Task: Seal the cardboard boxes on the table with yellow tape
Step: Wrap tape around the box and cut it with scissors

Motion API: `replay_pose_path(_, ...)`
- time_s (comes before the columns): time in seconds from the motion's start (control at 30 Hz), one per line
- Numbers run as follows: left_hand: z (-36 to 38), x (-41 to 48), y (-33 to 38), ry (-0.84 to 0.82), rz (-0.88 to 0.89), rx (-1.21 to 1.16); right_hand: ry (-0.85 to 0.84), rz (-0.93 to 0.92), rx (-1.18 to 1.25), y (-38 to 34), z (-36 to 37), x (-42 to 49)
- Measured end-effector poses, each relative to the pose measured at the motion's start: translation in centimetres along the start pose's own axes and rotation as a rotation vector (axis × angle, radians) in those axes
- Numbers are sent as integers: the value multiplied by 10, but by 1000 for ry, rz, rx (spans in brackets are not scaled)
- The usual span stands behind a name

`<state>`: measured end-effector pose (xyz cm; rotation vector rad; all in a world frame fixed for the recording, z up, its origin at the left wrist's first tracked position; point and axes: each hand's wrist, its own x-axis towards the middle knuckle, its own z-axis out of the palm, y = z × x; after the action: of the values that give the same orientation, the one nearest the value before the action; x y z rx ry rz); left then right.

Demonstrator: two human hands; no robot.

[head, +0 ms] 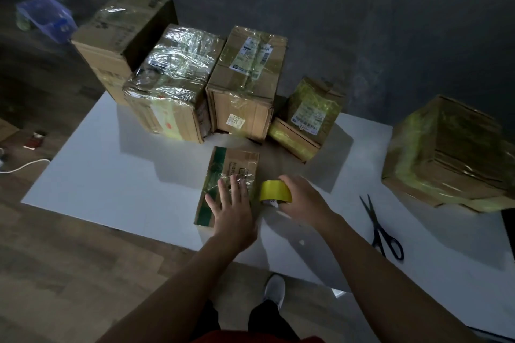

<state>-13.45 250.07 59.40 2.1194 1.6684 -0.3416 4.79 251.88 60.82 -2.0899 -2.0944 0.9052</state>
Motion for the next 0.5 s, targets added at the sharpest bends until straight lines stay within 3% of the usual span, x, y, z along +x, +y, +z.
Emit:
replay_pose_path(0.2,-11,-1,-2,-18,129,-40,-47,48,33,6,-11,-19)
replay_pose_path(0.5,-5,22,12,11,479,126,-174,141,79,30,-24,-68)
